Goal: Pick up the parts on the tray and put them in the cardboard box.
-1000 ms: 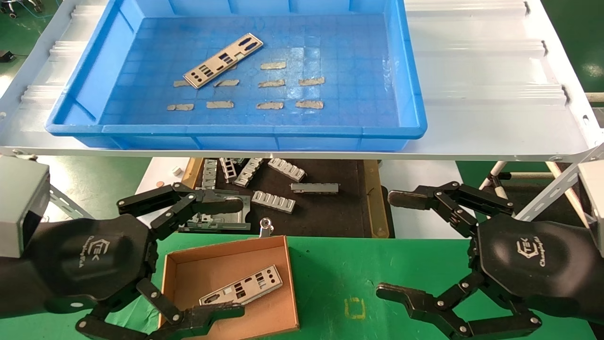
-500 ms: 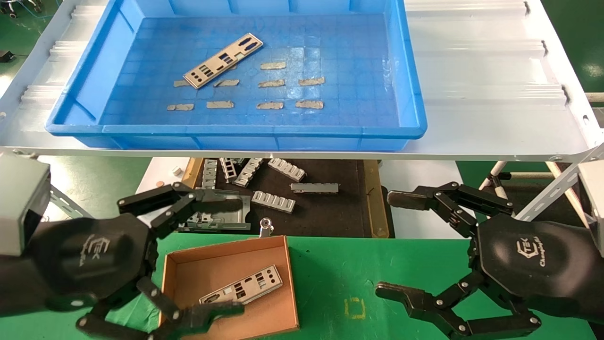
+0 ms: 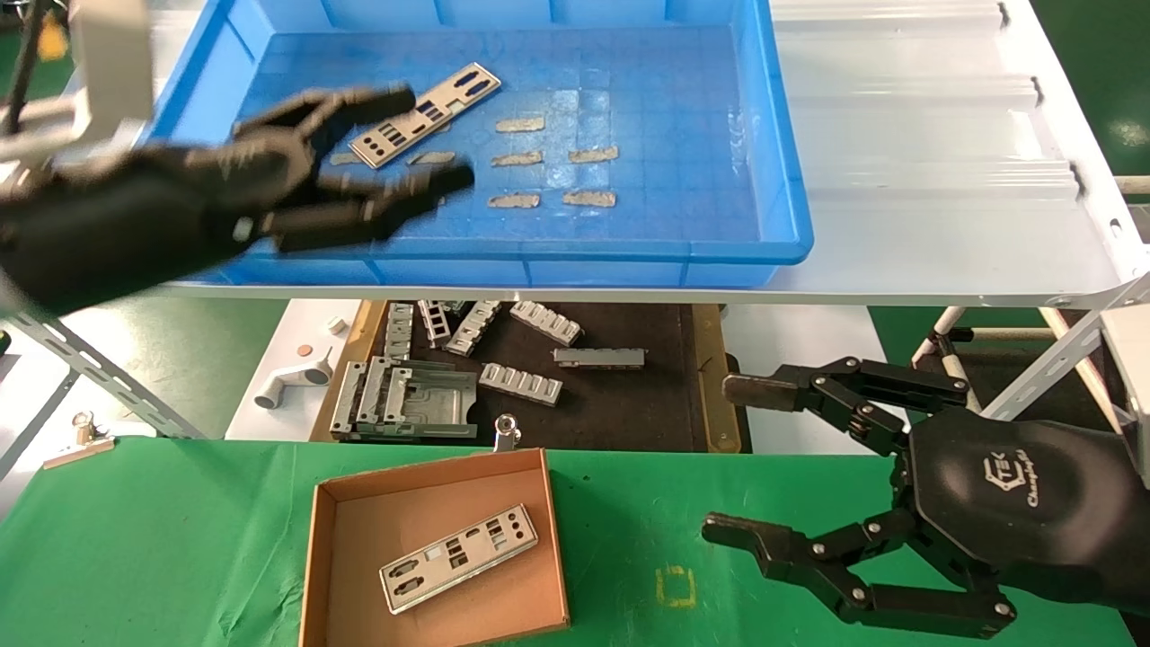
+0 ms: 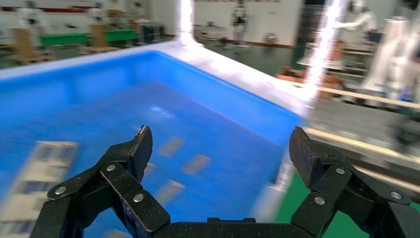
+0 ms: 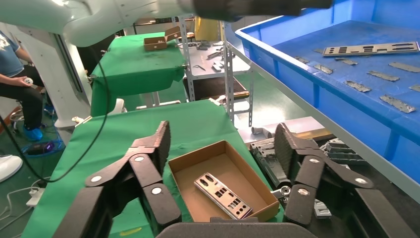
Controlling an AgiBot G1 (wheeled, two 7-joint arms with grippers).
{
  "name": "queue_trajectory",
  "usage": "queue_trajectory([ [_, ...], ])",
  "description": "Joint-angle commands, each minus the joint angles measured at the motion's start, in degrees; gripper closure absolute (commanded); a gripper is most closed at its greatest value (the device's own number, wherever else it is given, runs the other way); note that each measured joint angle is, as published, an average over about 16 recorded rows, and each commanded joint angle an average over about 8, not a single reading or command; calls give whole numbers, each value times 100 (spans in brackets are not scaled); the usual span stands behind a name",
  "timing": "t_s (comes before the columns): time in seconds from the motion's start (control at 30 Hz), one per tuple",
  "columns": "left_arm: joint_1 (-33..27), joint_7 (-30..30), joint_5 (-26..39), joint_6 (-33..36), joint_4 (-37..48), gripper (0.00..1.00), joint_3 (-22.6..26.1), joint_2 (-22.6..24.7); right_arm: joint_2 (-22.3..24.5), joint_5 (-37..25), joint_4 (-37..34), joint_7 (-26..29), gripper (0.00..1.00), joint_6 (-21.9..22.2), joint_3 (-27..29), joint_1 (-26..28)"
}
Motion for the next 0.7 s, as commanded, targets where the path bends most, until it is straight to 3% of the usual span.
queue_trajectory([
  [0.03,-313,29,207,-165,329,0,83,181,0,0,0,0,100,0,0,0],
  [0.3,-1467,407,1143,-398,1876,0,586,850,0,0,0,0,100,0,0,0],
  [0.7,-2452,1140,1569,-628,3975,0,800,1555,0,0,0,0,100,0,0,0],
])
